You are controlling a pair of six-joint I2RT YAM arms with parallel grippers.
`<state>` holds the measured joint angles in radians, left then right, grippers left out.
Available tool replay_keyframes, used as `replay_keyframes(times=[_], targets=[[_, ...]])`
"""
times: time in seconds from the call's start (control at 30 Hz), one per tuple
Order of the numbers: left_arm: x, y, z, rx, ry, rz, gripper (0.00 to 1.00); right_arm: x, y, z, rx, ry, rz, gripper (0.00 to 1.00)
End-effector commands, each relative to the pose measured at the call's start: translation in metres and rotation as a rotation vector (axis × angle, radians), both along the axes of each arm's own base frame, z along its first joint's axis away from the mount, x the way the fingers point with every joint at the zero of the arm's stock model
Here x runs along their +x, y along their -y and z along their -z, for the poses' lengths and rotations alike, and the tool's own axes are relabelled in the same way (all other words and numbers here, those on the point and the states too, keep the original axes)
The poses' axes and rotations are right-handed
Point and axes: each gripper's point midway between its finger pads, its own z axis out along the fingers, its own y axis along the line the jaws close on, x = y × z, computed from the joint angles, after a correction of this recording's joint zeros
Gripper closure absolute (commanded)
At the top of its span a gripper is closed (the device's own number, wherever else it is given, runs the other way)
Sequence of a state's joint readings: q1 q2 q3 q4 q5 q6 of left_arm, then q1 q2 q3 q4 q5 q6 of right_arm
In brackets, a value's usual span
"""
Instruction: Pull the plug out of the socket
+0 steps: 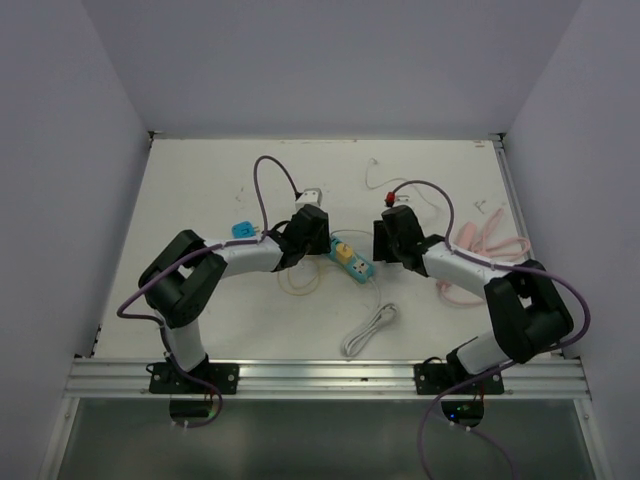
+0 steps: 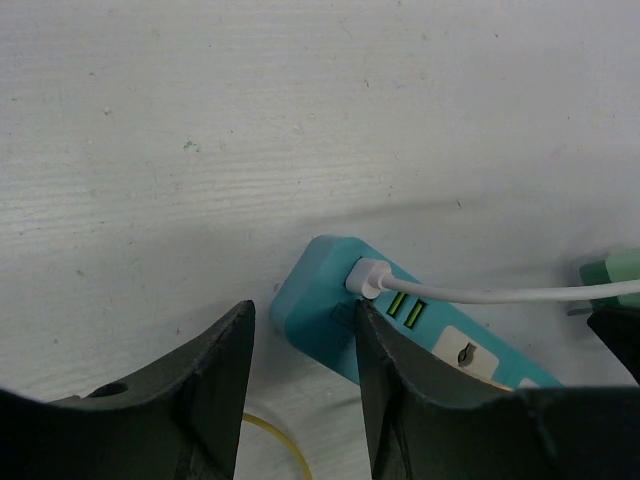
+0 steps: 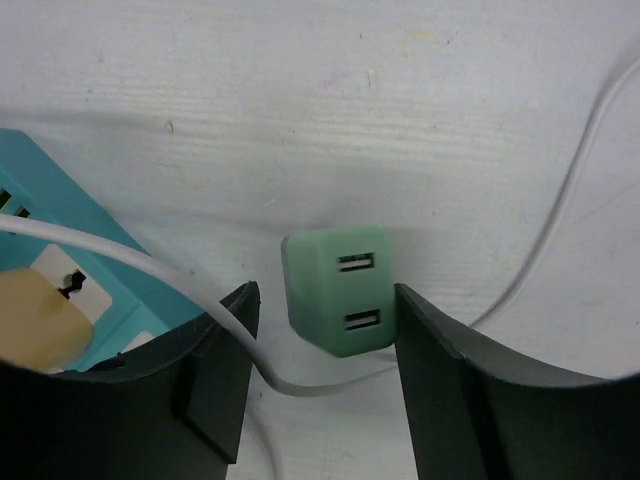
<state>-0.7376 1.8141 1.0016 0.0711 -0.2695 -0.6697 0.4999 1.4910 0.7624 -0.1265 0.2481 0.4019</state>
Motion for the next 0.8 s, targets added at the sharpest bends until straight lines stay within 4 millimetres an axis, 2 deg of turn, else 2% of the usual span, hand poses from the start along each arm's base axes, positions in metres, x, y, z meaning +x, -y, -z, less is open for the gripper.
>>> replay_keyframes(times=[0.0,0.03,0.07,0.17,0.3,0.5,0.77], targets=[[-0.023,-0.03,0.033,0.123,-0.102,0.002,0.52,0.026,-0.001,-0.026,-0.01,0.082,0.02,0.39],[-0.024,-0.029,0.032,0.121,-0.102,0.004,0.52,0.028,0.003,-0.03,-0.028,0.088,0.031,0.35],[-0.024,-0.03,0.033,0.122,-0.103,0.004,0.52,0.026,0.007,-0.033,-0.046,0.086,0.038,0.26],[-0.024,-0.03,0.033,0.122,-0.101,0.003,0.52,0.026,0.016,-0.047,-0.081,0.111,0.042,0.18],[-0.024,-0.029,0.033,0.115,-0.102,0.006,0.52,0.022,0.013,-0.08,-0.051,0.181,-0.007,0.17],[-0.024,-0.029,0.032,0.115,-0.1,0.005,0.52,0.003,-0.026,-0.111,0.112,0.229,-0.239,0.18],[-0.024,-0.029,0.03,0.112,-0.097,0.003,0.52,-0.014,-0.065,-0.112,0.134,0.232,-0.445,0.19]])
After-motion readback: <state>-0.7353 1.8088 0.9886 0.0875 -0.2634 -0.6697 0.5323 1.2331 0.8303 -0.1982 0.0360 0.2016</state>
